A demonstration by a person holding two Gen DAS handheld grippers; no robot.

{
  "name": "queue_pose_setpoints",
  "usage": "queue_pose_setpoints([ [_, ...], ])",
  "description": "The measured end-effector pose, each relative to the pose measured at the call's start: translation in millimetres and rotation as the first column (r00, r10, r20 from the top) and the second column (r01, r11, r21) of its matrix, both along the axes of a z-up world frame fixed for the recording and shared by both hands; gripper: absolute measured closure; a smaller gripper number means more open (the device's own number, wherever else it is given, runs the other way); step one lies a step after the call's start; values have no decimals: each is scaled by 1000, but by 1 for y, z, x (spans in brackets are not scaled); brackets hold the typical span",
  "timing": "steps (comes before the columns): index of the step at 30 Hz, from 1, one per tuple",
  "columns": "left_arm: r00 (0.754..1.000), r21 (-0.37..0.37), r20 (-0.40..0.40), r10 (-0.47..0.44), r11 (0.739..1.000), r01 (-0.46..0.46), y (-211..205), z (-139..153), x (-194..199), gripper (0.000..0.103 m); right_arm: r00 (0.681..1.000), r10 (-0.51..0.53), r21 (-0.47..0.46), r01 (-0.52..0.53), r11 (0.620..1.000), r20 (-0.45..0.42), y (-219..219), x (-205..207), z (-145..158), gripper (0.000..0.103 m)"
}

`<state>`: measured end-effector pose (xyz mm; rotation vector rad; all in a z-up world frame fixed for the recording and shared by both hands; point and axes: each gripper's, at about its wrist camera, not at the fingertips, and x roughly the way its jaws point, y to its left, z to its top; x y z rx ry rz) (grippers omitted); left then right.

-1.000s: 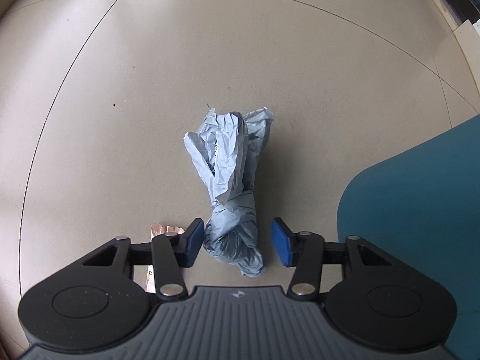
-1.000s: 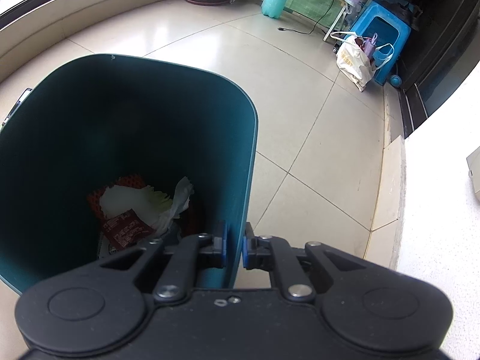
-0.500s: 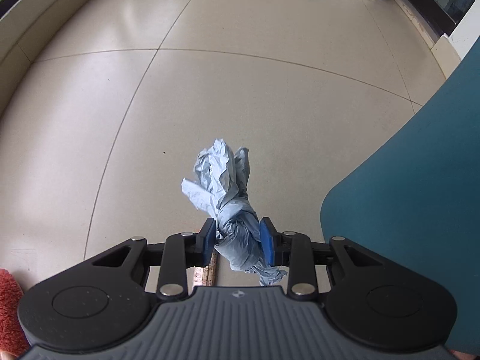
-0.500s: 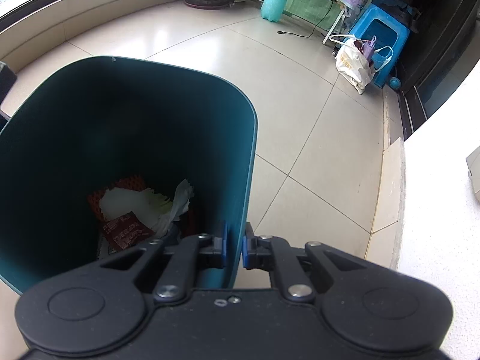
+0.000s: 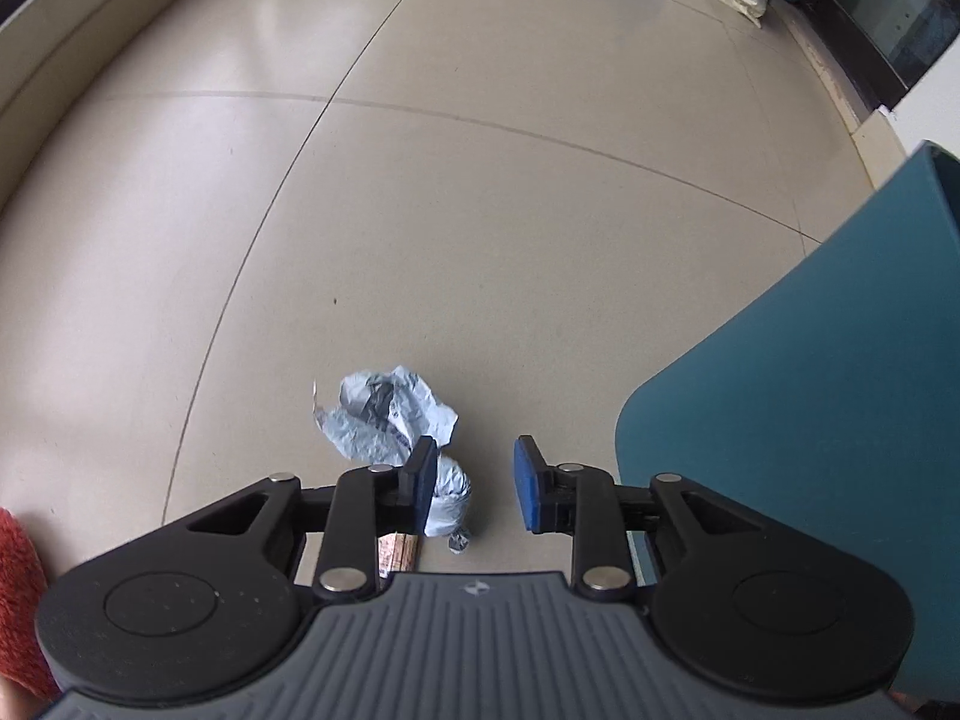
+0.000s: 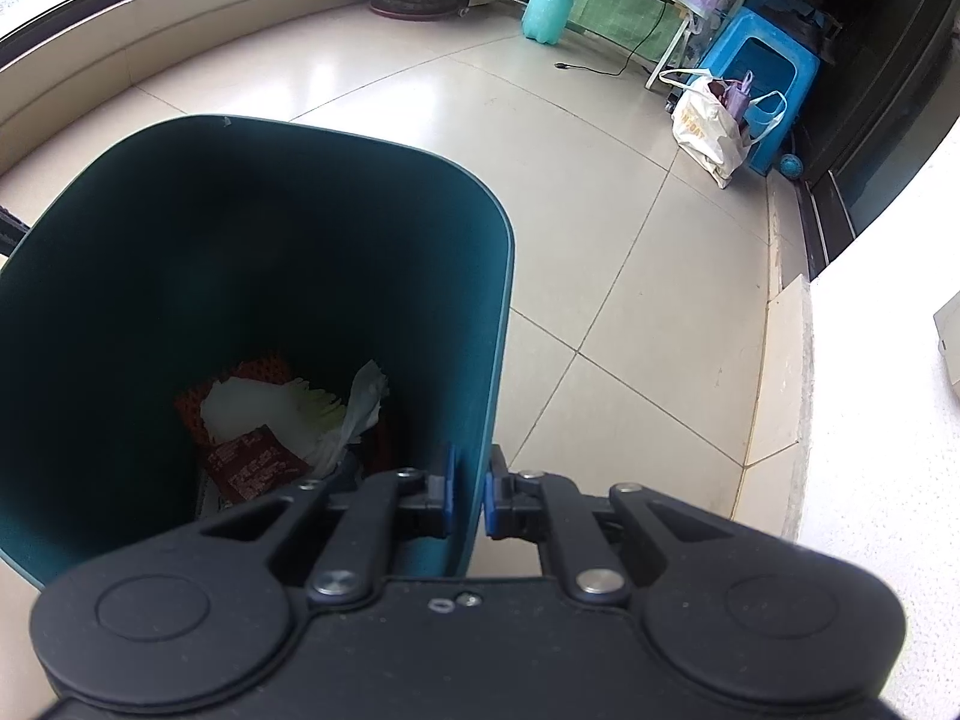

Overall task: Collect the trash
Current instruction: 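Lower the left tool to the crumpled grey-blue plastic bag and close on it, then carry the plastic bag into the wastebasket and open the left tool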

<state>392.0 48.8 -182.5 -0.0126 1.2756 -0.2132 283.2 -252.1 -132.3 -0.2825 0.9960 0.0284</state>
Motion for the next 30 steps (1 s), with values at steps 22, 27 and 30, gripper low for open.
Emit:
queue_pose_setpoints([
  [22,986,146,-121,115,984,-97,-7,-119,14,66,1000,-3,-11,3,1000,-10,2,3,-1,94],
  [27,985,129,-112,131,985,-116,-8,-87,14,67,1000,-2,-15,2,1000,-4,2,1,-2,94],
  [30,994,90,-62,94,992,-88,-4,-39,4,66,1000,-3,-19,3,1000,2,3,0,-3,94],
])
